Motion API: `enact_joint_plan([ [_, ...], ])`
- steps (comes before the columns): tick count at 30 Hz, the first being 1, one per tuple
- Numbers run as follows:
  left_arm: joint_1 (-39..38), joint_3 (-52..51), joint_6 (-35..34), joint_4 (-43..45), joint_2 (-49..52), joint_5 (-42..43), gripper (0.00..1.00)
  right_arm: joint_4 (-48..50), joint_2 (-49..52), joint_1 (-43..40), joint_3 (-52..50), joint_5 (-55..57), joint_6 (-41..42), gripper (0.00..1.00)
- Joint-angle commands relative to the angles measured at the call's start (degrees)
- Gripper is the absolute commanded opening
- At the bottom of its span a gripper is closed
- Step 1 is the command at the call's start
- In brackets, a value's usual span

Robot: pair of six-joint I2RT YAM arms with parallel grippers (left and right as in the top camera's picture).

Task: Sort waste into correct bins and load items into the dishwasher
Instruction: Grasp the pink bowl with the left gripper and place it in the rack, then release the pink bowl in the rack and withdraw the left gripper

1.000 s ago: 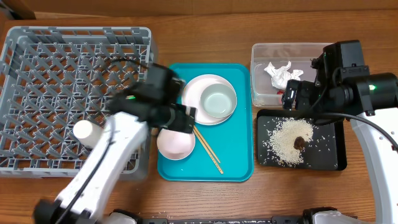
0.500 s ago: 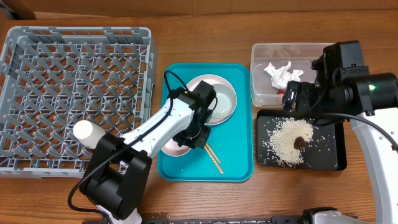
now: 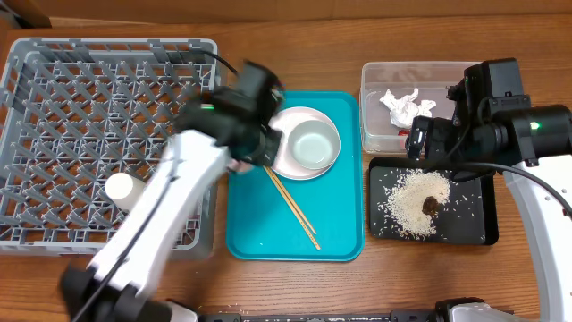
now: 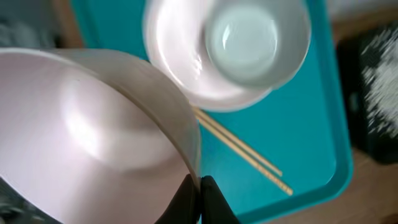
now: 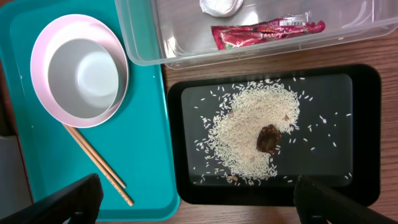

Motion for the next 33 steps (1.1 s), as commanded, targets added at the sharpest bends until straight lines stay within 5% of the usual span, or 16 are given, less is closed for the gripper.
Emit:
enact_joint_plan([
  [1, 8.24, 4.17, 9.75, 0.52, -2.82, 6.80, 0.04, 0.09, -0.22, -0.22, 1.07, 0.57, -0.39, 1.00],
  [10, 37.57, 4.85, 32.30, 4.28, 2.12, 49.48, 0.04, -0.68, -0.22, -0.22, 1.07, 0.55, -0.39, 1.00],
  [18, 49.86, 4.85, 38.42, 6.29, 15.69, 70.73, 0.04, -0.98, -0.22, -0.22, 1.07, 0.57, -0.39, 1.00],
  [33, 61.55, 4.85, 38.23, 6.69, 31.12, 78.38, 0.04, -1.01, -0.22, -0.22, 1.07, 0.55, -0.37, 1.00],
])
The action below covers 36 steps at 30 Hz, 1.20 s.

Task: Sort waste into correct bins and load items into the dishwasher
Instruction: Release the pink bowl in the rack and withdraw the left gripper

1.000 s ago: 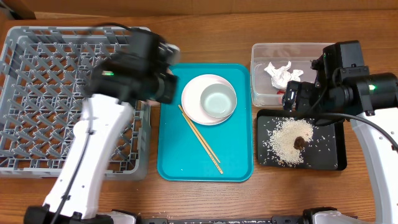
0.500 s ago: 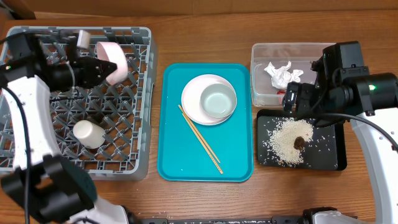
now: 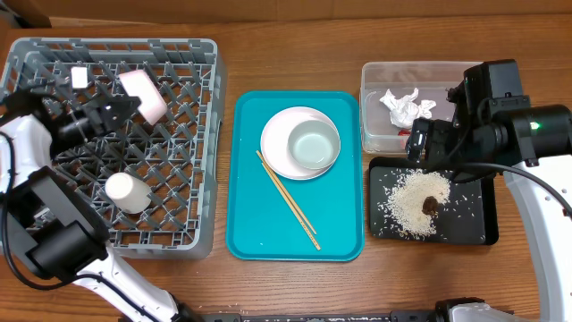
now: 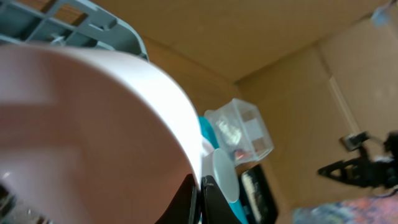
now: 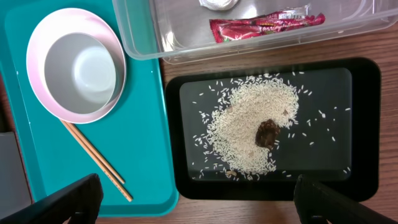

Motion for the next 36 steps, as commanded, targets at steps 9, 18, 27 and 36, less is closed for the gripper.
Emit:
enact_joint_plan([
  [9, 9.90, 0.57, 2.19, -8.85, 1.95, 0.94, 0.43, 0.00, -0.22, -0.22, 1.07, 0.55, -0.42, 1.00],
  [18, 12.31, 0.59, 5.68, -16.85, -3.06, 1.01, 0.60, -0.87, -0.22, -0.22, 1.07, 0.57, -0.44, 1.00],
  [27, 0.52, 0.59, 8.02, -18.08, -18.45, -8.52, 0.70, -3.06, -0.22, -0.22, 1.07, 4.90, 0.35, 1.00],
  [36, -28.68, 0.57, -14.05, -5.03, -20.63, -42.40, 0.97, -5.86, -0.22, -0.22, 1.07, 15.10, 7.78, 1.00],
])
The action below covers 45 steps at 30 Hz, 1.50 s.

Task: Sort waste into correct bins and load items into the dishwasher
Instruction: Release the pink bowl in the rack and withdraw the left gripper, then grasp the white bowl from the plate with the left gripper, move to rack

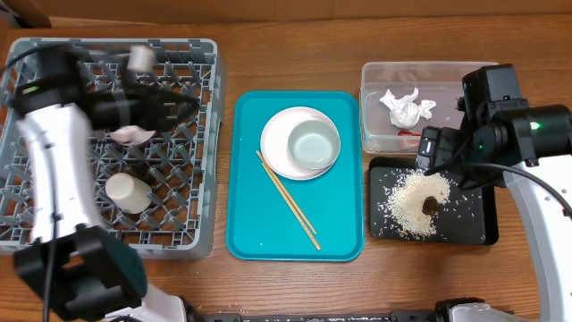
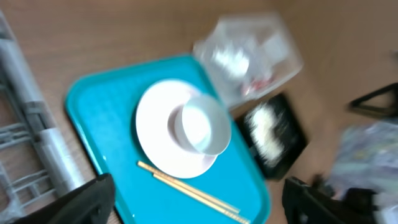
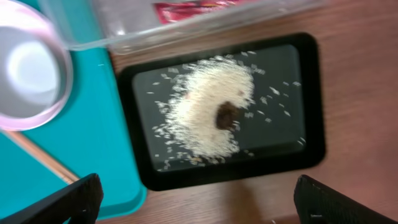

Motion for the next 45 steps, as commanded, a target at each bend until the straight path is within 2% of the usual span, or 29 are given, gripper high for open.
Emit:
enact_joint_plan([
  [1, -11.87, 0.28, -13.38, 4.09, -0.28, -24.00, 1.00, -1.22, -0.22, -0.24, 1.07, 7.76, 6.25, 1.00],
  [3, -18.86, 0.28, -17.64, 7.13, -0.22, -32.37, 1.00, -2.27, -0.22, -0.52, 1.07, 10.56, 10.08, 1.00],
  [7, -30.23, 0.28, -20.68, 11.63, 0.61, -43.23, 1.00, -3.10, -0.22, -2.89, 1.07, 11.13, 15.13, 1.00],
  [11, -39.08, 0.28, -20.63, 14.21, 2.99, -45.72, 1.00, -2.84, -0.22, -6.56, 1.07, 7.65, 15.17, 1.00],
  [15, -44.63, 0.26, -20.85, 14.91, 7.54, -47.91, 0.98, -2.86, -0.22, -9.79, 1.07, 5.51, 14.95, 1.00],
  [25, -49.35, 0.28, -21.29, 12.20, 19.76, -49.81, 0.67, -2.93, -0.22, -10.88, 1.07, 5.44, 14.51, 1.00],
  [27, -49.33, 0.28, -21.27, 11.06, 21.20, -50.27, 0.58, -2.91, -0.22, -10.88, 1.07, 5.44, 14.51, 1.00],
  [28, -49.31, 0.28, -21.29, 10.62, 21.35, -50.99, 0.50, -2.86, -0.22, -10.88, 1.07, 5.44, 14.51, 1.00],
  [30, -49.31, 0.28, -21.29, 10.36, 21.46, -52.89, 0.40, -2.89, -0.22, -10.88, 1.07, 5.44, 14.51, 1.00],
  [35, -49.29, 1.95, -21.27, 9.64, 21.33, -54.88, 0.20, -2.91, -0.22, -10.88, 1.07, 5.44, 14.51, 1.00],
  [37, -49.27, 4.22, -21.29, 8.00, 21.29, -54.95, 0.05, -2.91, -0.22, -10.88, 1.07, 5.44, 14.51, 1.00],
  [45, -46.58, 17.59, -22.99, 0.33, 18.73, -53.40, 0.04, -3.06, -0.22, -10.88, 1.07, 5.46, 14.51, 1.00],
])
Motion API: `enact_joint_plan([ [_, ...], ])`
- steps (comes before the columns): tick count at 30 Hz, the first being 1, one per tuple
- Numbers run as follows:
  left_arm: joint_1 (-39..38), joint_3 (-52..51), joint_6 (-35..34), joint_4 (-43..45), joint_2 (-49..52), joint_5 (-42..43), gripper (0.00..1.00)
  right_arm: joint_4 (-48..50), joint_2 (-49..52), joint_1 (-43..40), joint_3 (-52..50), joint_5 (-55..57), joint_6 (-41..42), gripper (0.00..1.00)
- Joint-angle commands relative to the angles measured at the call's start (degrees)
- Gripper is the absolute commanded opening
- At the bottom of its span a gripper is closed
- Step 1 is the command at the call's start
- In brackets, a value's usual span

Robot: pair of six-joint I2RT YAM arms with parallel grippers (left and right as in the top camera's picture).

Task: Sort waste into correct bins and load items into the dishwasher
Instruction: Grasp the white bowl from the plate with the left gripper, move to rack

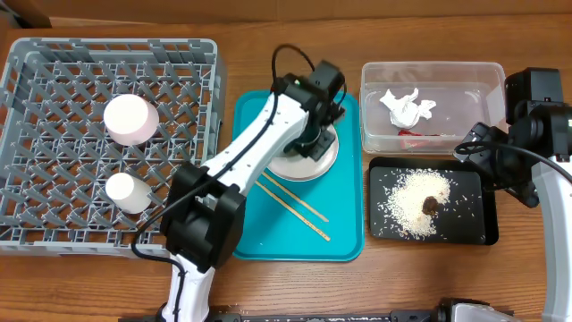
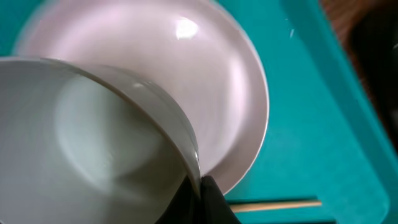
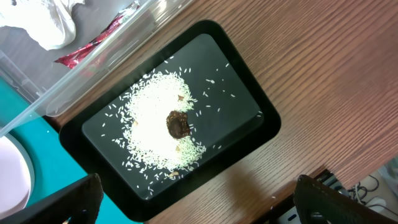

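Note:
My left gripper (image 2: 199, 190) is shut on the rim of a pale green bowl (image 2: 93, 143), which is over the pink plate (image 2: 230, 81) on the teal tray (image 2: 323, 143). In the overhead view the left gripper (image 1: 315, 132) hides the bowl, and only the plate's near edge (image 1: 304, 168) shows. Two chopsticks (image 1: 295, 207) lie on the tray in front of the plate. A pink bowl (image 1: 131, 119) and a white cup (image 1: 122, 190) sit in the grey dish rack (image 1: 54, 54). My right gripper (image 3: 199, 208) is open over bare wood near the black tray (image 3: 249, 106).
A clear bin (image 1: 368, 107) at the back right holds a crumpled tissue (image 1: 407, 107) and a red wrapper (image 3: 93, 43). The black tray (image 1: 474, 228) carries a heap of rice (image 1: 413, 199) with a brown lump (image 3: 178, 124).
My left gripper was open over the rack by the pink bowl; now it is shut on the pale bowl at the teal tray. The chopsticks lie at a flatter angle. My right arm has shifted right.
My left gripper held the pink bowl above the teal tray, then over the far part of the rack. Then the pink bowl lay in the rack and the gripper was open. Now the gripper is back at the tray, shut on the pale bowl.

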Motion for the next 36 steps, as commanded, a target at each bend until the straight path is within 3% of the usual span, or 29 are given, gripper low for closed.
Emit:
enact_joint_plan([
  [1, 2.71, 6.27, -1.70, -1.77, -3.37, 1.49, 0.04, 0.11, -0.22, -0.11, 1.07, -0.07, 0.66, 1.00],
  [7, 11.82, 10.78, -1.53, -2.67, -8.74, 13.84, 0.04, 0.13, -0.22, -0.11, 1.07, -0.02, 0.63, 1.00],
  [14, 30.56, 10.19, 7.69, -3.85, -9.99, 43.47, 0.04, 0.09, -0.22, -0.11, 1.07, 0.13, -0.44, 1.00],
  [18, 39.56, 10.14, 11.61, -5.46, -8.20, 53.33, 0.04, 0.13, -0.22, -0.11, 1.07, 0.13, -0.44, 1.00],
  [25, 49.72, 9.92, 14.21, -6.75, -2.84, 61.70, 0.04, 0.13, -0.22, -0.11, 1.07, 0.11, -0.44, 1.00],
  [36, 56.48, 9.92, 16.72, -7.43, 8.68, 73.35, 0.04, 0.07, -0.22, -0.11, 1.07, 0.11, -0.44, 1.00],
])
